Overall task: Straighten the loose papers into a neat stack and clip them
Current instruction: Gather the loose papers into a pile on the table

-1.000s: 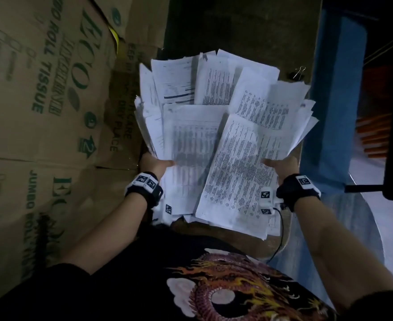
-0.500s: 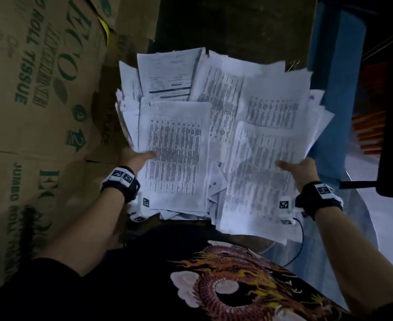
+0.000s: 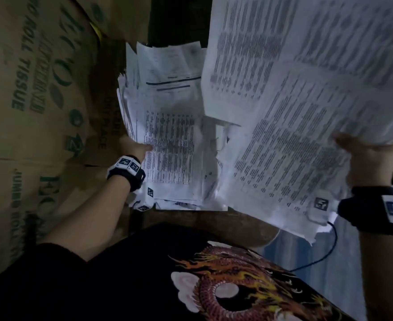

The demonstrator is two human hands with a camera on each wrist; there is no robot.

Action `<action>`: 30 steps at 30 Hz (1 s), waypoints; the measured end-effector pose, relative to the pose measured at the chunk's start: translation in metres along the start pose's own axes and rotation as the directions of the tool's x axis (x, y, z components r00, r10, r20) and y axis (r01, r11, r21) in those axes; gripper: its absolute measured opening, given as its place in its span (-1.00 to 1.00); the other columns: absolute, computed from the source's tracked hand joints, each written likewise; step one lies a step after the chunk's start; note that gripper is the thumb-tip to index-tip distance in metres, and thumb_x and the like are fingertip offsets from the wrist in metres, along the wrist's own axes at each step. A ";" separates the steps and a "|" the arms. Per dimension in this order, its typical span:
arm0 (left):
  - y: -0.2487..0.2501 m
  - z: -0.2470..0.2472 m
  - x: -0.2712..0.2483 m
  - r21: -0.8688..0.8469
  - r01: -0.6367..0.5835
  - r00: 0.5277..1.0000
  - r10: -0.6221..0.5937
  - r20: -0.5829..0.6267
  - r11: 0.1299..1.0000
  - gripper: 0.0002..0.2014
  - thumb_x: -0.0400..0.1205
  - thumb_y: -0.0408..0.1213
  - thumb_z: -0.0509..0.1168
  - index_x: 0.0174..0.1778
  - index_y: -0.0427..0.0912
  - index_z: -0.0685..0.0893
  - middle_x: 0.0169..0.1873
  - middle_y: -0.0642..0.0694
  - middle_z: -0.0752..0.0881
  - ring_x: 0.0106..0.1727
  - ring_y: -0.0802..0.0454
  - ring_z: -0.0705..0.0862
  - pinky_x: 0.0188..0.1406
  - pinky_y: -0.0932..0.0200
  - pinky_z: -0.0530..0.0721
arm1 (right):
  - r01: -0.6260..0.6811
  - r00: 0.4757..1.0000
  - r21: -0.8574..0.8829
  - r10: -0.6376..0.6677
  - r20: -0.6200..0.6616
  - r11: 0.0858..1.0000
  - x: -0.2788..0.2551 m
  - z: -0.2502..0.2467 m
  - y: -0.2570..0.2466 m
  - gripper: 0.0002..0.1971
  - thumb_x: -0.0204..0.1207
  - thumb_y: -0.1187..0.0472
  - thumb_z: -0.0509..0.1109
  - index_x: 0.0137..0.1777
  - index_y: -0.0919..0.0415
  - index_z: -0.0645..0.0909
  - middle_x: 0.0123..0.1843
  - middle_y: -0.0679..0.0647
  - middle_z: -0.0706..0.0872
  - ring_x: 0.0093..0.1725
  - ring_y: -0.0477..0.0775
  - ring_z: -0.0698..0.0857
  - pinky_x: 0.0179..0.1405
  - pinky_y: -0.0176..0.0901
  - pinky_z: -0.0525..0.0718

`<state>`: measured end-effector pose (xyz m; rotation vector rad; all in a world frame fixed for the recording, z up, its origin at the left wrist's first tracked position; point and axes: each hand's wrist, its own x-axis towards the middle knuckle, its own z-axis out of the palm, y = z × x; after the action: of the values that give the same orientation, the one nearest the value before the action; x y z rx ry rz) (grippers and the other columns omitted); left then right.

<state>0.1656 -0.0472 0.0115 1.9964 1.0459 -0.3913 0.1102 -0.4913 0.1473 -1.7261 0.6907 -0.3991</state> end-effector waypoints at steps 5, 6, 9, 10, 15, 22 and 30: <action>0.011 0.001 -0.007 0.059 0.006 0.997 -0.010 0.074 0.998 -0.25 0.45 -0.28 0.55 0.45 -0.49 0.35 0.41 -0.36 0.51 0.42 -0.26 0.52 0.34 -0.03 0.57 | -0.059 0.984 0.030 0.053 0.172 0.998 -0.009 0.001 -0.027 -0.54 0.36 0.36 0.59 0.25 0.44 0.62 -0.11 -0.10 0.85 -0.05 -0.03 0.81 0.00 -0.05 0.78; 0.014 0.002 -0.009 0.062 0.023 0.991 -0.031 0.131 0.998 -0.26 0.52 -0.30 0.49 0.52 -0.47 0.27 0.47 -0.37 0.44 0.48 -0.26 0.46 0.40 -0.01 0.50 | -0.020 0.983 0.033 0.014 0.182 0.999 -0.012 0.008 -0.026 -0.61 0.35 0.40 0.60 0.18 0.41 0.66 -0.09 -0.07 0.85 -0.07 -0.04 0.80 -0.02 -0.09 0.77; 0.013 0.000 -0.011 -0.093 0.053 0.952 -0.022 0.304 0.994 -0.36 0.62 -0.38 0.36 0.57 -0.44 0.25 0.54 -0.36 0.36 0.55 -0.29 0.37 0.51 0.00 0.39 | -0.030 0.967 -0.009 0.031 0.253 1.000 -0.024 0.045 -0.008 -0.69 0.29 0.44 0.62 0.04 0.30 0.73 -0.13 -0.10 0.84 -0.17 -0.14 0.75 -0.16 -0.22 0.73; 0.012 -0.003 -0.011 -0.151 0.104 0.943 -0.049 0.329 0.983 -0.54 0.64 -0.40 0.32 0.46 -0.40 0.42 0.46 -0.34 0.45 0.49 -0.27 0.45 0.45 0.02 0.45 | -0.063 0.953 -0.018 0.066 0.295 0.998 -0.025 0.057 0.005 -0.69 0.29 0.48 0.60 0.03 0.29 0.73 -0.18 -0.13 0.84 -0.21 -0.17 0.74 -0.19 -0.24 0.71; 0.003 -0.038 0.013 -0.542 0.293 0.870 0.016 0.494 0.788 -0.71 0.69 -0.36 0.07 -0.22 -0.17 0.68 -0.12 -0.19 0.67 -0.27 -0.07 0.72 -0.26 0.19 0.72 | -0.265 0.850 -0.235 0.341 0.400 0.935 -0.024 0.111 0.075 -0.59 0.26 0.51 0.61 0.13 0.52 0.69 -0.25 -0.06 0.83 -0.34 -0.19 0.77 -0.16 -0.17 0.76; 0.018 -0.033 0.053 -0.483 0.268 0.821 0.065 0.567 0.833 -0.47 0.47 0.13 0.41 0.31 -0.04 0.65 0.35 -0.18 0.65 0.36 -0.18 0.62 0.35 -0.19 0.54 | -0.391 0.800 -0.404 0.523 0.295 0.827 -0.013 0.139 0.118 -0.38 0.16 0.08 0.74 0.18 0.36 0.67 0.04 0.19 0.80 0.05 0.18 0.79 0.18 0.12 0.72; 0.025 0.009 0.020 -0.229 0.017 0.896 0.087 0.435 0.973 0.06 0.02 0.02 0.73 0.45 -0.21 0.50 0.34 -0.10 0.65 0.38 -0.05 0.61 0.37 -0.05 0.58 | -0.181 0.818 -0.488 0.406 0.407 0.854 -0.047 0.195 0.099 -0.40 0.32 0.18 0.67 0.33 0.32 0.55 0.19 0.17 0.74 0.16 0.16 0.70 0.18 -0.01 0.66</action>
<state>0.1981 -0.0515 0.0069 1.6147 0.7265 -0.6427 0.1669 -0.3284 0.0045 -1.9756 0.6820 0.4577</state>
